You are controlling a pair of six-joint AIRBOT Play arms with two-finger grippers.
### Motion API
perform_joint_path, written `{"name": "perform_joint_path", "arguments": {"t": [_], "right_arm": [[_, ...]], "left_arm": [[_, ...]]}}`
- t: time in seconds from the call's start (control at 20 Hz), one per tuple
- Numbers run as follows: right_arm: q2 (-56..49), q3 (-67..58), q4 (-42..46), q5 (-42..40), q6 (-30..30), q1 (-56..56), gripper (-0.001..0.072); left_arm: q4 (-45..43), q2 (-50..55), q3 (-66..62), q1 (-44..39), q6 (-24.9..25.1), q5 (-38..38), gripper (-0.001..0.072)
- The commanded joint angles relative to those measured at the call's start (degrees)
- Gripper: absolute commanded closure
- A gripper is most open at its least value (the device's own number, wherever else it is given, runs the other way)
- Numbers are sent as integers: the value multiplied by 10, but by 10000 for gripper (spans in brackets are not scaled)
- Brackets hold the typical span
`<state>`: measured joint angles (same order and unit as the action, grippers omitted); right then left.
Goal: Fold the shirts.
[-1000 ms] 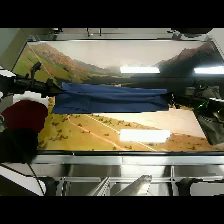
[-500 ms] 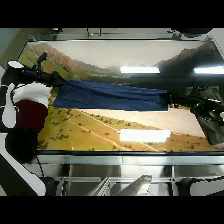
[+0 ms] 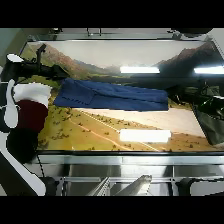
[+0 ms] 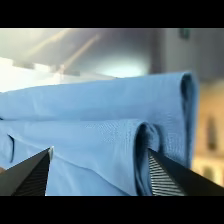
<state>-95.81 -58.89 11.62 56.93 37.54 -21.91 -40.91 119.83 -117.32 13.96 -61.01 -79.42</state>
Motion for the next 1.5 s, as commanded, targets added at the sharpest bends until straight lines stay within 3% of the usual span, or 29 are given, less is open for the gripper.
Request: {"name": "perform_joint_path", "arguments": {"t": [0.0,0.1,0.35,0.4,0.45,0.5,0.6,0.7,0.75,0.8,0.9,1.1,1.3,1.45], "right_arm": [[18,-38,122,10,102,-41,53],[8,-43,175,14,149,-38,53],[-58,-44,160,22,150,9,55],[-71,-53,144,34,147,18,155],[-81,-64,139,47,148,27,154],[-91,-78,138,64,148,36,154],[-107,-105,139,83,163,54,183],[-114,-129,138,95,168,63,483],[-114,-141,138,99,168,63,568],[-113,-160,136,109,170,63,700],[-106,-198,137,130,180,63,697],[-97,-299,139,218,240,63,697],[-96,-422,136,344,323,68,697],[-87,-485,116,384,350,85,697]], "left_arm": [[0,-32,18,33,-12,22,413],[1,-51,37,47,-12,31,413],[6,-53,17,47,-12,-2,415],[8,-53,16,45,-12,-7,485],[17,-53,17,43,-12,-15,632],[22,-53,17,38,-12,-20,695],[20,-52,17,24,-12,-31,695],[20,-52,17,4,-11,-47,688],[19,-52,17,-7,-10,-54,687],[20,-52,17,-19,-10,-55,688],[19,-52,18,-48,-11,-44,692],[12,-16,18,-152,-60,2,701],[10,51,18,-295,-121,108,705],[11,84,18,-389,-146,192,706]]}}
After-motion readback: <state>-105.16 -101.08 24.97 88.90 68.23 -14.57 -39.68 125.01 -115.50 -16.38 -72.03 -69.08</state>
